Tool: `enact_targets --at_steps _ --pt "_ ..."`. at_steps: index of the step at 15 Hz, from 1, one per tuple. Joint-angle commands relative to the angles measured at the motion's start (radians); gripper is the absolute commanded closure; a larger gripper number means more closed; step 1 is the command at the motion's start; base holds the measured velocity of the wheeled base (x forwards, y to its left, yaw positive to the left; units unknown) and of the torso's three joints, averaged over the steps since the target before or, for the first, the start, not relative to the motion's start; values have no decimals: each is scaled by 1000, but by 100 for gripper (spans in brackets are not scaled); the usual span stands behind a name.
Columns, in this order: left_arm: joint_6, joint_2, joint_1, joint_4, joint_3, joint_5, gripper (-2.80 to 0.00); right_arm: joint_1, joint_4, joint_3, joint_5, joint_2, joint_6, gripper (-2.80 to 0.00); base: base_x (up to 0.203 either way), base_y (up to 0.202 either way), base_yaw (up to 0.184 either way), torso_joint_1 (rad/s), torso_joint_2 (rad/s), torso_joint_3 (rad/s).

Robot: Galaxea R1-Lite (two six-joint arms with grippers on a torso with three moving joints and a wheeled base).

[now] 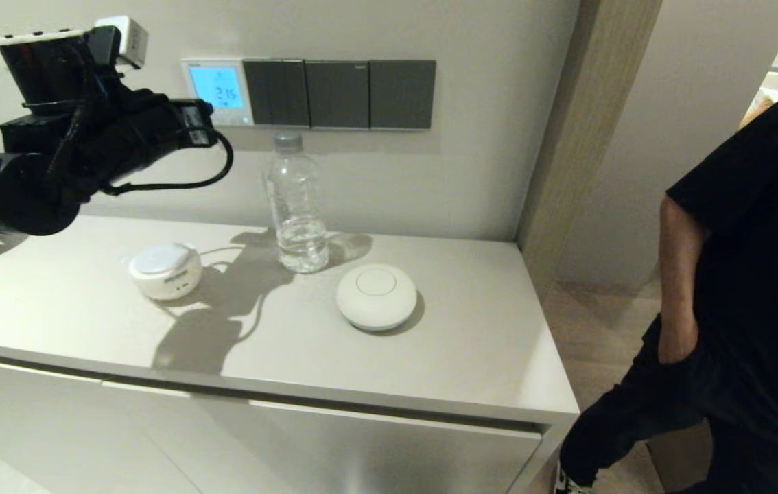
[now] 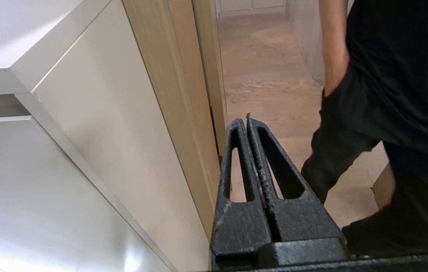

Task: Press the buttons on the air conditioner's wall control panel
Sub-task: Press the temperature decrease button, then turn off the central air conditioner

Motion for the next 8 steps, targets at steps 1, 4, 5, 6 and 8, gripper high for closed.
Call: enact_targets --at_steps 1,4,5,6,8 --pt "5 -101 -11 -8 41 0 0 0 0 3 0 0 0 0 0 0 0 0 0 0" --pt "26 -213 -13 -10 102 0 0 0 0 3 0 0 0 0 0 0 0 0 0 0" --pt "29 -258 -13 -10 131 -1 0 0 0 2 0 0 0 0 0 0 0 0 0 0" --pt "30 -306 -13 -10 163 -2 0 0 0 2 0 0 0 0 0 0 0 0 0 0" --pt "35 -396 -12 -8 221 -3 0 0 0 2 0 0 0 0 0 0 0 0 0 0"
